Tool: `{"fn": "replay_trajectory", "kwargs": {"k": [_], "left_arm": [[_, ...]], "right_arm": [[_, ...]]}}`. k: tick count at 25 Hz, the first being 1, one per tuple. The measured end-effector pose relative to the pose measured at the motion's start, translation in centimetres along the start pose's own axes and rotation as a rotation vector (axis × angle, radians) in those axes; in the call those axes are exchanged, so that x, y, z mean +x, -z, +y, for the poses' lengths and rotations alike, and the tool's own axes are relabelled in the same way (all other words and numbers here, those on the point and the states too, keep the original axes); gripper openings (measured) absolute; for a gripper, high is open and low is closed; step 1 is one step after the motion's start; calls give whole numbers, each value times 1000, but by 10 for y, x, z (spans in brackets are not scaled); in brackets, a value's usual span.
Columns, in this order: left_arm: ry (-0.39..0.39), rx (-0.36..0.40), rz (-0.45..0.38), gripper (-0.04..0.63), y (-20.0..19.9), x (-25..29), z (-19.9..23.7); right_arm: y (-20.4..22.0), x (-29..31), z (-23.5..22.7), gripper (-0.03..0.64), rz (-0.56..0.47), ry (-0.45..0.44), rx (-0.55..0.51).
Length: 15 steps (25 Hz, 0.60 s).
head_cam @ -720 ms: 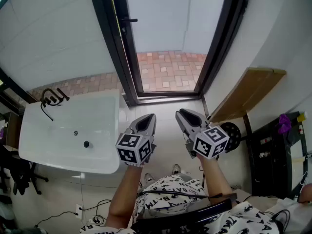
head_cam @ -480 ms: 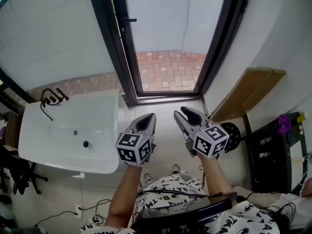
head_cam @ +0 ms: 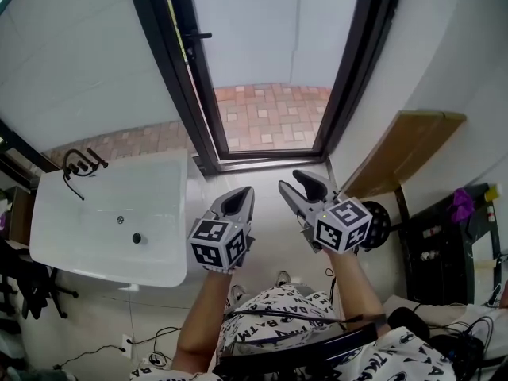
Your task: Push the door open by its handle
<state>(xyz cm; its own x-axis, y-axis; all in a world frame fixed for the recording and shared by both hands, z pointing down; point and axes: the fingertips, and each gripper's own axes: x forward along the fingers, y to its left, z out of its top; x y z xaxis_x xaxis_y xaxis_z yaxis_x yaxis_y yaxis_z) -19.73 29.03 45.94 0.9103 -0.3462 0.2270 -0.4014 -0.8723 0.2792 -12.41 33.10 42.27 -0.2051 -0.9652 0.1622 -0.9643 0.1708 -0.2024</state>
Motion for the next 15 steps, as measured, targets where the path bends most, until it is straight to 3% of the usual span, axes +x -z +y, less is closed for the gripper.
{"fn": "replay_trajectory", "kwargs": {"k": [2, 4, 7, 15], "left_arm": [[-10, -5, 5, -13, 2, 12, -1], [-24, -11, 7, -14, 4, 25, -2], [-41, -14, 5, -13, 5, 44, -5], [-121, -46, -9, -14, -6, 76, 26]], "right_arm": [[-5, 4, -12, 208, 6, -40, -22], [-10, 10, -24, 297, 20, -104, -31], [-21, 18, -43, 331, 29, -173, -63], [-63, 77, -86, 331, 15, -250, -139]]}}
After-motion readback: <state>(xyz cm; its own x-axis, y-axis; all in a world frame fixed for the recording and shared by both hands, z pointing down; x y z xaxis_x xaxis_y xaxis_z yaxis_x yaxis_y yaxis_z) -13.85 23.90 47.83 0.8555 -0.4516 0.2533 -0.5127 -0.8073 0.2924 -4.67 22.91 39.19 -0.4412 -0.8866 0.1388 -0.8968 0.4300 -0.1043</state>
